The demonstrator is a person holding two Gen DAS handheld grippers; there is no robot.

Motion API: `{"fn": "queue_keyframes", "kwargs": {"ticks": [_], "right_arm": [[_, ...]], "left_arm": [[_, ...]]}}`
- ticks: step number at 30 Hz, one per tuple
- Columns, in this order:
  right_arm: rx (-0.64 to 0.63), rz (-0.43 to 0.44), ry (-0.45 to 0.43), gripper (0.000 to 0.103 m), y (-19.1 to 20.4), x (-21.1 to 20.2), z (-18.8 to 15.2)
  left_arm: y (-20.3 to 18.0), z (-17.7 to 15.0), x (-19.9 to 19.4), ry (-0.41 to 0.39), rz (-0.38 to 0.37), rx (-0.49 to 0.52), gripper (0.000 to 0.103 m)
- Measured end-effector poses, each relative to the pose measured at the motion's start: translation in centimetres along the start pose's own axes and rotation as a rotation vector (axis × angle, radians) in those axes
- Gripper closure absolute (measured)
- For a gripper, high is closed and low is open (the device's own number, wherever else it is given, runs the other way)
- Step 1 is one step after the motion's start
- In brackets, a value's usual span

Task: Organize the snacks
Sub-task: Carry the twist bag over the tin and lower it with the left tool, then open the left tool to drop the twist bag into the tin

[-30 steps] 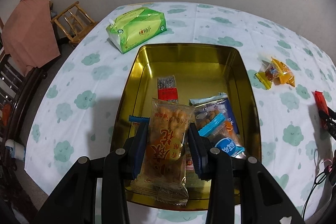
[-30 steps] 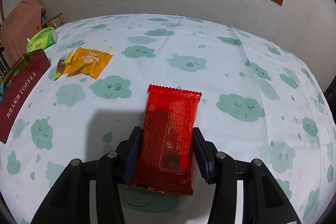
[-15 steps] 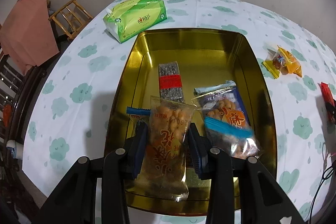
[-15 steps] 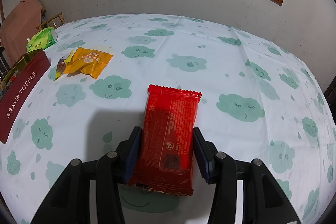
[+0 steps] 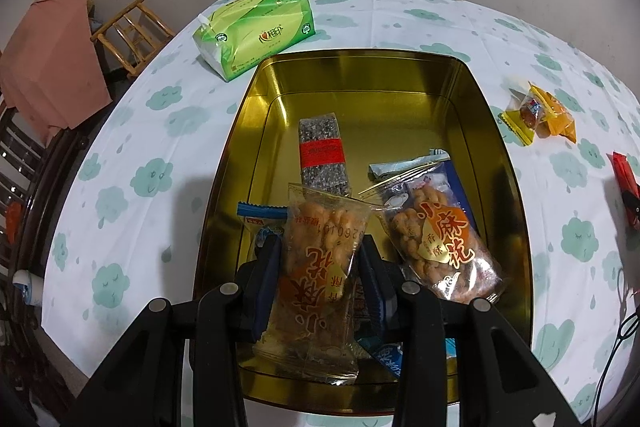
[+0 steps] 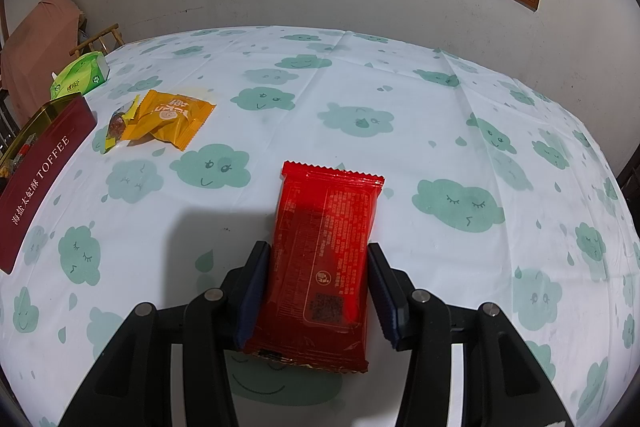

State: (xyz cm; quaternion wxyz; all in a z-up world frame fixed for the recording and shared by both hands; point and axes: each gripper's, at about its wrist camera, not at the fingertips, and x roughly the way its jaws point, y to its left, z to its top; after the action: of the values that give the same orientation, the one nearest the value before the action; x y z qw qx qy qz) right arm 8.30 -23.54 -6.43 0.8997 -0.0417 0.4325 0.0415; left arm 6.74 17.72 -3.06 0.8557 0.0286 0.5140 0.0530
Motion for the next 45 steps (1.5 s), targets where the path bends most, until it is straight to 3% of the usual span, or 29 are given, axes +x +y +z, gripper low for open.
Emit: {"fn": "queue_keyframes", "kwargs": {"ticks": [25,41,45], "right_arm": [[0.0,0.0,0.0,0.053,0.0,0.0,0.0],[0.002,-0.034,0.019,0.057,0.3,0.0,0.3],[0.007,-0.046,0.024,0.058,0.5,-0.1,0.4]], "left_arm": [[-1.1,-0.2,-1.6,-0.04,-0.001,0.037,0.057],[-3.0,-0.2,-2.7,-0.065,-0.016,0.085,0.057],[-3.4,-0.1,-2.9,-0.075,-0.014,0.093,0.05]]}}
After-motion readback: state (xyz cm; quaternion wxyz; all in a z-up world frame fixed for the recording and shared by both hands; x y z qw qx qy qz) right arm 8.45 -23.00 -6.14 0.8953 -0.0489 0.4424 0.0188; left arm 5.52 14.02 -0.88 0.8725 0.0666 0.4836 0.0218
